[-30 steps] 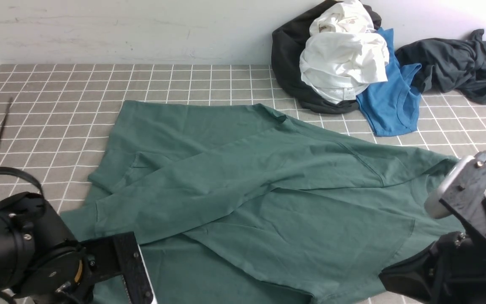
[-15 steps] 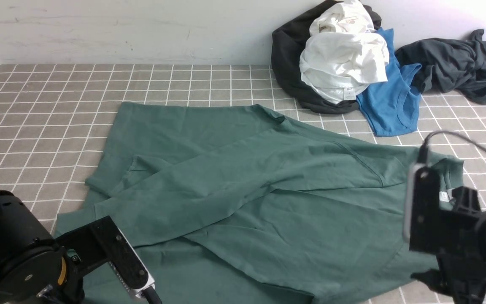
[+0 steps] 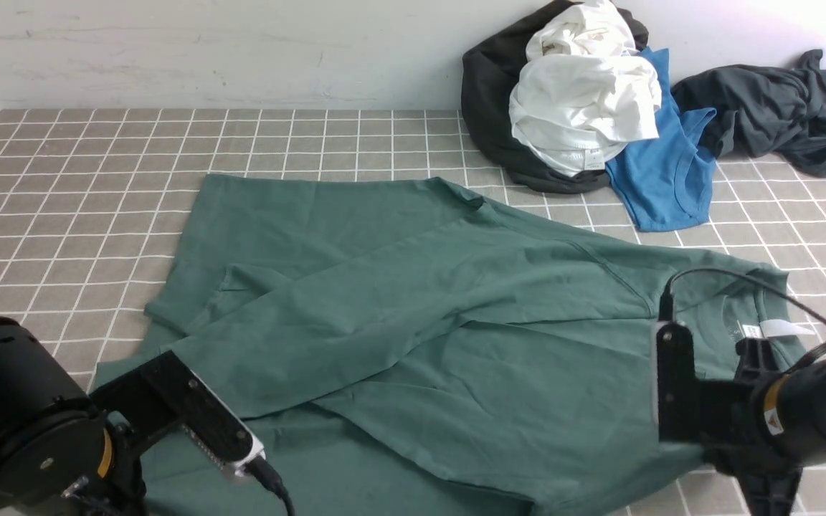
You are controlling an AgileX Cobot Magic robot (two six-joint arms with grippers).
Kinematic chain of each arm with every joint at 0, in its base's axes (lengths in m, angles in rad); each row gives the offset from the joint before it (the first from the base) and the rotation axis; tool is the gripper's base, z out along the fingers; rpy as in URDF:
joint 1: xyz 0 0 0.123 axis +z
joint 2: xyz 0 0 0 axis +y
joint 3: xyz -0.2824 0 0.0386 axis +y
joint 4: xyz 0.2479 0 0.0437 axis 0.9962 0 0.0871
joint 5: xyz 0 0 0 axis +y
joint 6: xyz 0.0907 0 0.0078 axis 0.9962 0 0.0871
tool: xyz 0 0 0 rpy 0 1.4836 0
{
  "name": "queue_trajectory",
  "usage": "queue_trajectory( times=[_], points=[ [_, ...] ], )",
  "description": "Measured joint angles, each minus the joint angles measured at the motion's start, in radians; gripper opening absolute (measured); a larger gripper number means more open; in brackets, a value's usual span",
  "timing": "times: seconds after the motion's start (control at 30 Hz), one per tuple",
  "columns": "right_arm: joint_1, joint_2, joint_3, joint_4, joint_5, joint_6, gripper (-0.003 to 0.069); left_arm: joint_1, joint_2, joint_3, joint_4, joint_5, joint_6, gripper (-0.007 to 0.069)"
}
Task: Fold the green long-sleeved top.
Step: Use both arms simultaneously to clamp the lower edge of the clothing fabric, then use both arms to drag the lower edge of the fabric forward and fold it over the upper edge
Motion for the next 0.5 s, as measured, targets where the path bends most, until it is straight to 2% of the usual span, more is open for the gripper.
queue_trajectory(
  times=[0.07, 0.23, 0.4, 0.5],
  points=[
    [0.000, -0.012, -0.027, -0.002, 0.018, 0.152, 0.0008, 0.000, -0.017, -0.049, -0.001, 0.037, -0.025, -0.0001],
    [0.000, -0.015, -0.151, -0.002, 0.152, 0.365, -0.0003, 0.051, -0.024, -0.206, -0.040, 0.074, -0.036, 0.0006],
    [-0.042, 0.024, -0.335, 0.028, 0.214, 0.438, -0.0003, 0.203, 0.107, -0.414, -0.070, -0.036, -0.036, 0.0006],
    [-0.086, 0.086, -0.455, 0.075, 0.221, 0.447, -0.0003, 0.255, 0.214, -0.536, -0.088, -0.107, -0.036, 0.0006]
  ],
)
